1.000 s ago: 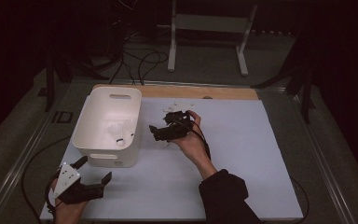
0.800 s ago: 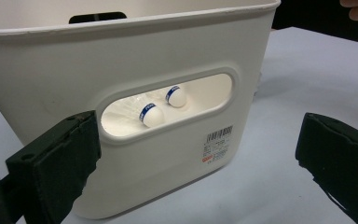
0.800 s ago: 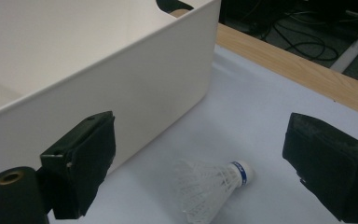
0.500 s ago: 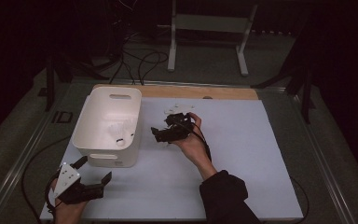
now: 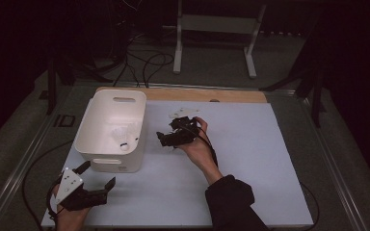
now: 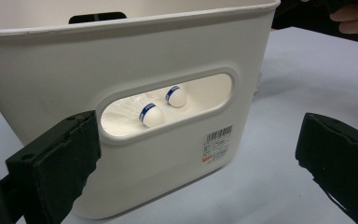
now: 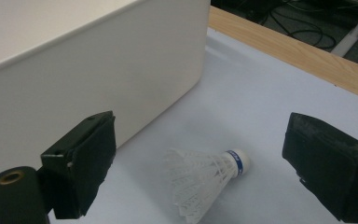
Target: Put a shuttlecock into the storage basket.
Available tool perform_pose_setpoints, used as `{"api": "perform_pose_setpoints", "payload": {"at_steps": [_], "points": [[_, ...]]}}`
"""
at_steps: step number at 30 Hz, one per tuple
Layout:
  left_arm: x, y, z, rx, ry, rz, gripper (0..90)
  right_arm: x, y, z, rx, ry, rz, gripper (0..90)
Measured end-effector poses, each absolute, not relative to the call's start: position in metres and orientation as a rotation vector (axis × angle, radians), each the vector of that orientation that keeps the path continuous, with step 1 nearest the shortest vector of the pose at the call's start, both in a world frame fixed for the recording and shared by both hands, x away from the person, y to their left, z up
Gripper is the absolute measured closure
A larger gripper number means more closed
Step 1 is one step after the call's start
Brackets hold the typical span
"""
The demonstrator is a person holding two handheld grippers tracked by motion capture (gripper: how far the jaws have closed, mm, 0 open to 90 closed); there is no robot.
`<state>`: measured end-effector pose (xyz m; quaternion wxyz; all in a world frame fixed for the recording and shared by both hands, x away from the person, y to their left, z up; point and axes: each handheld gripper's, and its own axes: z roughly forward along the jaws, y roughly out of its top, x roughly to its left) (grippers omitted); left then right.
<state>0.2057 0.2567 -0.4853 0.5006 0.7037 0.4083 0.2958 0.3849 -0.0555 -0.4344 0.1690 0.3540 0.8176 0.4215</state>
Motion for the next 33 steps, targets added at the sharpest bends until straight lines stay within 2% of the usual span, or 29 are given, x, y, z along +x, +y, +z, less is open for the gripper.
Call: {"api": "perform_pose_setpoints", "payload": {"at_steps": [33], "points": [[0.206,0.256,-0.486,1.704,0.985,0.714,0.8,0.392,-0.055,-0.453,1.027,2.354,1.116,9.8]]}}
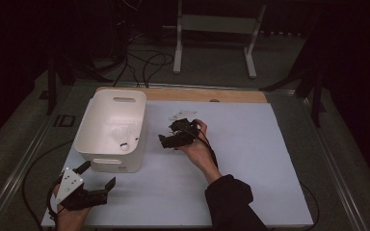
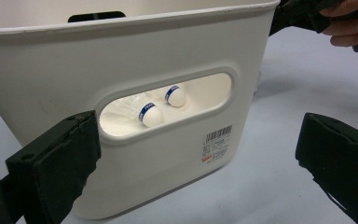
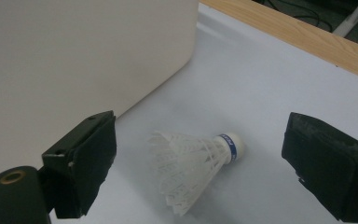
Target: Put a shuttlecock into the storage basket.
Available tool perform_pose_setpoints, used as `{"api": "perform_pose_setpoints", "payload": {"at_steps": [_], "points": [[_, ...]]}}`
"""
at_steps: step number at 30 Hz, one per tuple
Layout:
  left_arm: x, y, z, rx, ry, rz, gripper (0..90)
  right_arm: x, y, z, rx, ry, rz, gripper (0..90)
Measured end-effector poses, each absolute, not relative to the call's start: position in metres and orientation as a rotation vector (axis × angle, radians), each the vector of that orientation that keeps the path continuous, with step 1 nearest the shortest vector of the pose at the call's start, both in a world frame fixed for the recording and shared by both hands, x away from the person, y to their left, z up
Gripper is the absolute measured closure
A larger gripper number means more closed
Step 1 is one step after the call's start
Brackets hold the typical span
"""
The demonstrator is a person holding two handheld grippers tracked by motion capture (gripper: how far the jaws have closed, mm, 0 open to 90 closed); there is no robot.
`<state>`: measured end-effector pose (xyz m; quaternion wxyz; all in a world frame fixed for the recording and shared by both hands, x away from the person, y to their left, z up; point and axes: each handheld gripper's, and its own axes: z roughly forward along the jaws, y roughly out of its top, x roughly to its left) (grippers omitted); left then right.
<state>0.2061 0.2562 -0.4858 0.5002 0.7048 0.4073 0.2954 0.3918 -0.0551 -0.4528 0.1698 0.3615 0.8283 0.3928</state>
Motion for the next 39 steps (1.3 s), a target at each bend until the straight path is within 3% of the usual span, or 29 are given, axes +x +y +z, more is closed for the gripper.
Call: {"api": "perform_pose_setpoints", "payload": {"at_steps": [39], "points": [[0.206,0.256,-0.486,1.701,0.986,0.714,0.8,0.398,-0.051,-0.474,1.026,2.399,1.009,13.1]]}}
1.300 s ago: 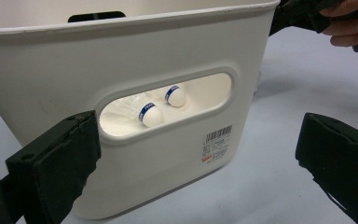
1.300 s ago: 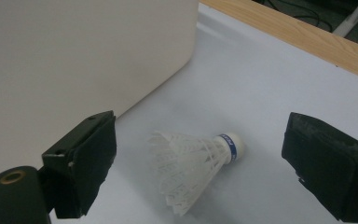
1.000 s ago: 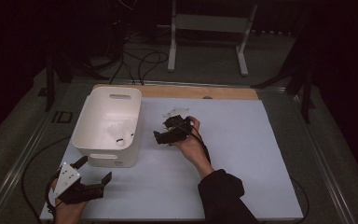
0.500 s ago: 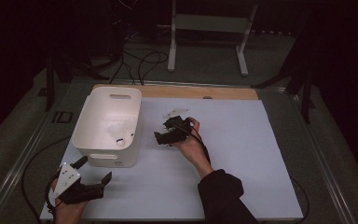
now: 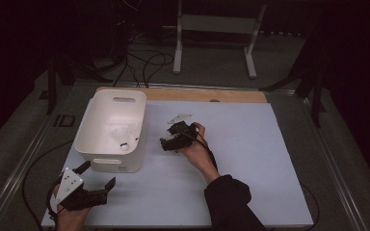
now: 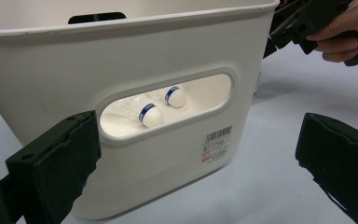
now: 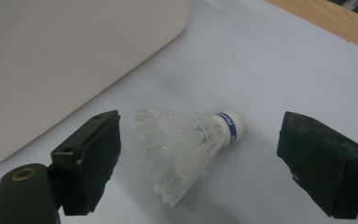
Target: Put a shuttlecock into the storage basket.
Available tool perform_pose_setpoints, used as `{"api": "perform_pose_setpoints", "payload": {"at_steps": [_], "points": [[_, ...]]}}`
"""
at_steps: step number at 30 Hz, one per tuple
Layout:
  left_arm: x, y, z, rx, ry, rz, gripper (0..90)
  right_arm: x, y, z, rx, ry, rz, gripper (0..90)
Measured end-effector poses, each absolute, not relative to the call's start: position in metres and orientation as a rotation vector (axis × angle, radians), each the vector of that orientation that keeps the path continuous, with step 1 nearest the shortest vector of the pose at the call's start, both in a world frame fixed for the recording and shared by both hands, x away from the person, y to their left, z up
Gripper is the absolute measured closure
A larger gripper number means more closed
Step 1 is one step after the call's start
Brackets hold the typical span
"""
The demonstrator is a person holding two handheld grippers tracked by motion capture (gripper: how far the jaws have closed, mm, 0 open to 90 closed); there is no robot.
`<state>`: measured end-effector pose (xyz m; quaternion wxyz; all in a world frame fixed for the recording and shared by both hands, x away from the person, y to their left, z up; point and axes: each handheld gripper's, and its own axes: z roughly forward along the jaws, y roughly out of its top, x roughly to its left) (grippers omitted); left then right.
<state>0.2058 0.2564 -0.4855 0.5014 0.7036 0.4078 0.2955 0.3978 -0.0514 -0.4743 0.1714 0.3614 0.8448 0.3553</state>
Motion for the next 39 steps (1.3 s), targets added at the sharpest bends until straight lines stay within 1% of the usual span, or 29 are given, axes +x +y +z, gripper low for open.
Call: {"api": "perform_pose_setpoints", "payload": {"at_steps": [11,16,27,29,30,32,34,39], "points": [[0.206,0.257,-0.485,1.698,0.986,0.715,0.8,0.398,-0.048,-0.48,1.012,2.432,0.973,15.9],[0.206,0.256,-0.485,1.698,0.985,0.715,0.8,0.398,-0.046,-0.482,1.01,2.428,0.954,19.7],[0.206,0.256,-0.485,1.7,0.987,0.714,0.8,0.398,-0.042,-0.487,0.989,2.42,0.874,36.3],[0.206,0.256,-0.486,1.7,0.986,0.714,0.8,0.398,-0.042,-0.488,0.983,2.426,0.87,37.8],[0.206,0.256,-0.486,1.7,0.986,0.714,0.8,0.398,-0.041,-0.489,0.973,2.429,0.855,40.8],[0.206,0.257,-0.485,1.7,0.986,0.714,0.8,0.399,-0.041,-0.489,0.968,2.433,0.848,41.8],[0.206,0.257,-0.485,1.699,0.986,0.715,0.8,0.4,-0.04,-0.491,0.975,2.428,0.824,46.4],[0.206,0.257,-0.485,1.699,0.987,0.716,0.8,0.401,-0.041,-0.493,0.98,2.428,0.802,51.2]]}}
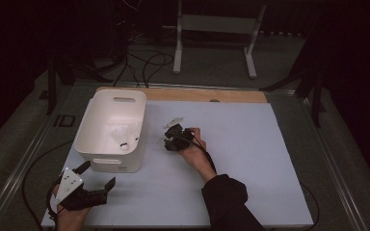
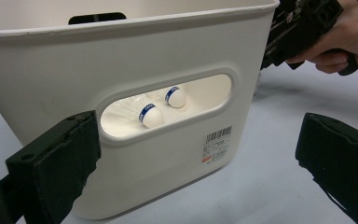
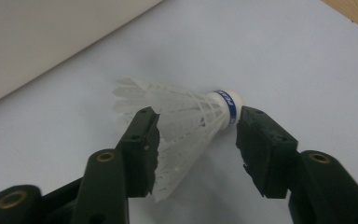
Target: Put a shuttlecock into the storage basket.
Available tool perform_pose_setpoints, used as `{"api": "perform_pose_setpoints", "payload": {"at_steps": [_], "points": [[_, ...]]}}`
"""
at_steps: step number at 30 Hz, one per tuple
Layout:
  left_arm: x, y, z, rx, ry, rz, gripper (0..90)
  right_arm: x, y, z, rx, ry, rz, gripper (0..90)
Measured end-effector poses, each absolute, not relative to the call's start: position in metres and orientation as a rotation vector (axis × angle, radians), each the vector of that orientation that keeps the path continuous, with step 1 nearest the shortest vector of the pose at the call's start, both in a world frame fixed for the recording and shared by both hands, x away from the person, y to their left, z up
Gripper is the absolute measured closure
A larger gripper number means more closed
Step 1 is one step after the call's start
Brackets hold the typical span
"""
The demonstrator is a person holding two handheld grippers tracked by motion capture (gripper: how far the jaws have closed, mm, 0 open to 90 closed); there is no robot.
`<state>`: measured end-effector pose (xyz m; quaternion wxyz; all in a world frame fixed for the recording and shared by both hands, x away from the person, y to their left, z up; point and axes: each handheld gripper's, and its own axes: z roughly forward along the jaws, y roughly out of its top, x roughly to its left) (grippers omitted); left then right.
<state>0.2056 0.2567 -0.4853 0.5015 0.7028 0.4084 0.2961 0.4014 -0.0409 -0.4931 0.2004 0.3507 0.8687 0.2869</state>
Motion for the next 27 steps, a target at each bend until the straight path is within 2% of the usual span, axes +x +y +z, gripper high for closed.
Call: {"api": "perform_pose_setpoints", "payload": {"at_steps": [6,7,22,27], "points": [[0.206,0.257,-0.485,1.698,0.986,0.715,0.8,0.404,-0.044,-0.493,1.014,2.408,0.807,57.0],[0.206,0.257,-0.485,1.698,0.987,0.716,0.8,0.405,-0.046,-0.492,1.026,2.403,0.81,61.4],[0.206,0.257,-0.485,1.698,0.986,0.717,0.8,0.41,-0.051,-0.492,1.074,2.387,0.836,85.8],[0.205,0.257,-0.485,1.699,0.986,0.717,0.8,0.41,-0.052,-0.492,1.08,2.387,0.846,87.5]]}}
